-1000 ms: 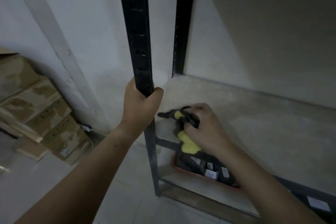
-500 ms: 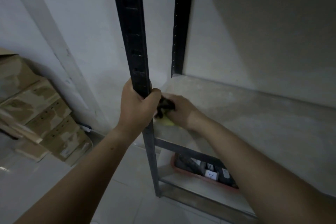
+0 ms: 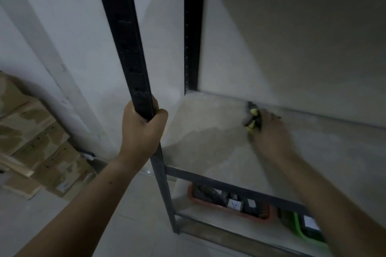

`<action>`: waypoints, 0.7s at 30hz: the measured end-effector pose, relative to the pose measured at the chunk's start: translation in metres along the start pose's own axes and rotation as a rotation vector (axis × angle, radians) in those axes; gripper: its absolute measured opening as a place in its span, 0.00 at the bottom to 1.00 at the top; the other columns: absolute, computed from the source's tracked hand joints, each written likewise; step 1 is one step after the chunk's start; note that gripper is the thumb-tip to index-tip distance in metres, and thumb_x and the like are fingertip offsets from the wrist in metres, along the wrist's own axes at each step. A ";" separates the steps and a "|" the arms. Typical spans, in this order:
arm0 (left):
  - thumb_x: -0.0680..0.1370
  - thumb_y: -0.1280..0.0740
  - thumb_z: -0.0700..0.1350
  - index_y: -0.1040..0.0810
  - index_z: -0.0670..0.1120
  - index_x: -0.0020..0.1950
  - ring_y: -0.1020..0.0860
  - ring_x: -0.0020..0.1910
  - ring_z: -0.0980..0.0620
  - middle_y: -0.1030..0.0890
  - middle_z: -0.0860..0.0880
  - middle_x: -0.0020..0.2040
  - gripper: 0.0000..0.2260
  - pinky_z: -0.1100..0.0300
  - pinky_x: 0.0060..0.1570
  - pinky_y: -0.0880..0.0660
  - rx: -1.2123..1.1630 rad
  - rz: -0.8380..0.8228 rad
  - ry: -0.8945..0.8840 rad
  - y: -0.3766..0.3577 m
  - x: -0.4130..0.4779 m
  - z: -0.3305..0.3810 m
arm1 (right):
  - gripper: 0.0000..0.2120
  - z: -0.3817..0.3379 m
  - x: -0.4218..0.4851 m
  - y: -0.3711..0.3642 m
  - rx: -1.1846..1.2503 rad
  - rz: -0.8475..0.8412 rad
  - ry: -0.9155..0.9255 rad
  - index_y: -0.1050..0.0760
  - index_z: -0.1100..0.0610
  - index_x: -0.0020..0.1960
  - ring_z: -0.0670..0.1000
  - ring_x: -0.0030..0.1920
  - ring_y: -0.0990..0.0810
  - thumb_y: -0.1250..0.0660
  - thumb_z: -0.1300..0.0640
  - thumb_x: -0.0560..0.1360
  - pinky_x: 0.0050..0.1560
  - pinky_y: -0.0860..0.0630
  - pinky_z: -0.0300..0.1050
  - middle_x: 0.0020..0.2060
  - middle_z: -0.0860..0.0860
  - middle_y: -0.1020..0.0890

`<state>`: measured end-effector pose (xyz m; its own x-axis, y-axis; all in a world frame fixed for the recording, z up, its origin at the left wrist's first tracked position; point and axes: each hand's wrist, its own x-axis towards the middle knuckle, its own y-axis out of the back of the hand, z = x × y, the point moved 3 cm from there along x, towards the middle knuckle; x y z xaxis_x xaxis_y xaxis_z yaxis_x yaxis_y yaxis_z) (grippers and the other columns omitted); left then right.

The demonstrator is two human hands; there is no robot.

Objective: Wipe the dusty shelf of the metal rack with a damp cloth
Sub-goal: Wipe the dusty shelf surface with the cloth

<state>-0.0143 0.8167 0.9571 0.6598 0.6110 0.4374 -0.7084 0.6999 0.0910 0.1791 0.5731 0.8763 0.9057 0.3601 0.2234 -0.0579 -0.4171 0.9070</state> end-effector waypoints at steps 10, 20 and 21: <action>0.69 0.40 0.34 0.35 0.57 0.31 0.38 0.28 0.57 0.36 0.59 0.29 0.17 0.62 0.30 0.39 -0.074 -0.014 0.002 -0.003 0.001 -0.001 | 0.15 -0.021 -0.006 0.048 0.523 0.027 0.372 0.21 0.56 0.60 0.39 0.51 0.21 0.29 0.60 0.74 0.52 0.29 0.29 0.51 0.45 0.19; 0.70 0.41 0.33 0.38 0.55 0.33 0.40 0.28 0.54 0.39 0.58 0.29 0.16 0.61 0.30 0.42 -0.045 -0.002 -0.036 -0.004 0.002 -0.002 | 0.24 0.114 0.036 0.023 -0.103 0.092 -0.250 0.28 0.47 0.63 0.63 0.52 0.22 0.45 0.40 0.72 0.54 0.23 0.54 0.53 0.60 0.20; 0.69 0.41 0.33 0.39 0.53 0.33 0.40 0.28 0.54 0.39 0.58 0.29 0.16 0.61 0.30 0.42 -0.033 0.001 -0.038 -0.003 0.002 -0.003 | 0.20 0.075 0.033 0.013 -0.033 0.078 -0.181 0.26 0.48 0.60 0.62 0.51 0.21 0.42 0.43 0.72 0.52 0.23 0.53 0.52 0.59 0.19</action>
<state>-0.0098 0.8167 0.9550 0.6488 0.5973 0.4715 -0.6998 0.7117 0.0613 0.2397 0.5167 0.8686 0.9584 0.1709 0.2285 -0.1418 -0.4094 0.9012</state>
